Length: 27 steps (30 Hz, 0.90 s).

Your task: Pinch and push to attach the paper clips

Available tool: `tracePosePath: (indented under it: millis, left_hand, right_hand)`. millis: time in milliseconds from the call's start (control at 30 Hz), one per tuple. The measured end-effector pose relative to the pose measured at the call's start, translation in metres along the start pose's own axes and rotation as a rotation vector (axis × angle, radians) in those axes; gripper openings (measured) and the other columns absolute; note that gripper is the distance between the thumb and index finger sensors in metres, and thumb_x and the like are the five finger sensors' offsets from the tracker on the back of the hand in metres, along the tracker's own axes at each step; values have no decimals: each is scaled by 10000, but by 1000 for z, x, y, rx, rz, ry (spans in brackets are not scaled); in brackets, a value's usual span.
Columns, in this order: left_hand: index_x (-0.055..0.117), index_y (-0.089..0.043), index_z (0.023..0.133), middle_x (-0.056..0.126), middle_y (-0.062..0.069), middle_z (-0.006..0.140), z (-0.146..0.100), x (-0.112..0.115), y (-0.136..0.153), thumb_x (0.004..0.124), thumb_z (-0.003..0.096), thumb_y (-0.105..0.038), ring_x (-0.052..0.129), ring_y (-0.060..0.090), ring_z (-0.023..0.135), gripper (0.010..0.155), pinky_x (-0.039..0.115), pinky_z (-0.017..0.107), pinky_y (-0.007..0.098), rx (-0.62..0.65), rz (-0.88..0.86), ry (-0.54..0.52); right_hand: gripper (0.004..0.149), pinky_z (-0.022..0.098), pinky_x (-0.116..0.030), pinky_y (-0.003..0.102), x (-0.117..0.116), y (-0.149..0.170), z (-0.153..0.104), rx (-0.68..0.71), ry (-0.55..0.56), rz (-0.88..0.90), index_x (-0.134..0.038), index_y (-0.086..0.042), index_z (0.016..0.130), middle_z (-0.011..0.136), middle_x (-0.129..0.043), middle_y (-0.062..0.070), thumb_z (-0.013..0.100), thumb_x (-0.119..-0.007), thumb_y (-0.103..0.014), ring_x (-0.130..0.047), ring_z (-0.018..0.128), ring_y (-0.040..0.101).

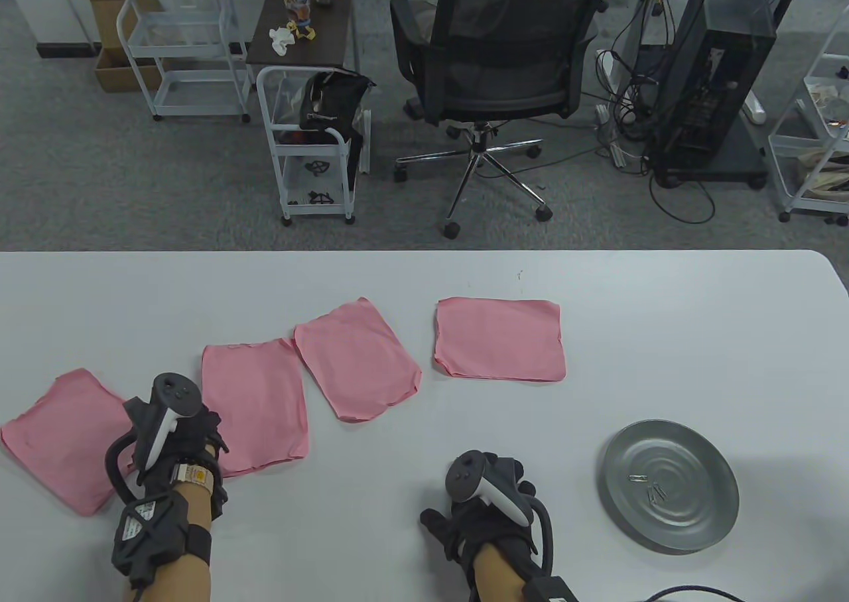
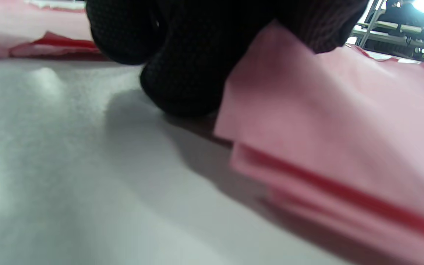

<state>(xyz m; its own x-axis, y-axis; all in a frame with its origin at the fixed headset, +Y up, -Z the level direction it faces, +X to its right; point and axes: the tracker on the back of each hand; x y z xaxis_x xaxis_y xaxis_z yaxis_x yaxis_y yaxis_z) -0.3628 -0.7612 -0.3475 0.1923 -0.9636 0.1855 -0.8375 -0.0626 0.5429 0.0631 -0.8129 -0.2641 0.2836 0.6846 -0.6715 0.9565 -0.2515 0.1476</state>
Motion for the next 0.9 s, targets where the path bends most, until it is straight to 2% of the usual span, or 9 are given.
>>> tracePosePath:
  millis: [100,133,200,267,400,533,600,733,900]
  left_hand:
    - [916,-227,774,1048,-46,459,-1,1,-9,837,388,-538,1054,125,351,502,826,496,424,2,192,-44]
    - [911,-233,779,1048,-50,471,-3,0,-12,843,371,-567,1054,124,362,532,824,502,423,1,306,-80]
    - [889,-262,802,1043,-56,529,-6,-3,-12,818,346,-627,1056,129,415,588,813,531,420,8,394,-130]
    - [856,-276,836,1029,-53,596,-9,-8,-5,793,347,-644,1050,146,482,616,790,567,431,27,338,-137]
    - [786,-296,908,972,-45,764,-20,-35,26,789,363,-623,1010,194,658,636,727,646,464,98,86,-157]
    - [599,-310,1019,782,-30,970,-34,-62,75,864,347,-574,849,231,883,769,618,723,509,165,-99,-198]
    - [506,-292,1054,692,-8,1028,-36,-61,97,881,333,-575,778,263,942,860,585,736,524,154,-121,-176]
    - [435,-285,1079,565,23,1103,-36,-37,123,882,326,-601,646,319,1037,931,515,762,566,104,-88,14]
    - [437,-308,1078,531,6,1123,-30,-11,132,882,316,-601,595,309,1074,929,505,771,564,56,126,27]
  right_hand:
    - [863,539,97,651,0,0,0,-2,1,-3,120,-282,844,868,287,72,407,-519,-665,296,762,445]
    - [864,540,96,651,0,0,0,-3,2,-4,120,-282,844,869,286,72,406,-519,-665,295,762,446]
    - [864,540,95,652,1,0,0,-4,3,-4,119,-282,844,870,284,72,405,-519,-666,293,763,447]
    - [865,542,92,653,1,-1,0,-6,4,-5,118,-282,844,870,283,72,404,-520,-667,291,764,447]
    - [867,542,89,655,1,-1,0,-9,4,-12,120,-281,841,870,283,73,400,-516,-670,289,765,448]
    - [867,553,79,658,1,-1,0,-14,17,-19,113,-279,847,880,273,75,398,-515,-674,278,777,452]
    - [867,547,87,657,1,-1,0,-11,10,-15,120,-279,842,874,282,75,399,-511,-676,287,769,451]
    - [865,541,95,655,1,-1,0,-8,9,-10,123,-281,841,870,287,73,403,-507,-678,294,765,449]
    - [865,549,97,651,0,-1,0,-7,24,-5,117,-285,851,881,283,73,402,-508,-681,290,777,446]
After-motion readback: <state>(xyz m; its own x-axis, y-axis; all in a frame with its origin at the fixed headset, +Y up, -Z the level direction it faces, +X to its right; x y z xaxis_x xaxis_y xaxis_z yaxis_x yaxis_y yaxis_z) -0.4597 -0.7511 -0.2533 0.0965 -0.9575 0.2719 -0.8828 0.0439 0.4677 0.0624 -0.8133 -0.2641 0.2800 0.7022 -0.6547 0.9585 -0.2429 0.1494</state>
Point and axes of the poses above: the tracker on the back of each hand, its own y axis roughly to the little-finger side, its own z axis roughly from the wrist to the fingertips, x = y × z
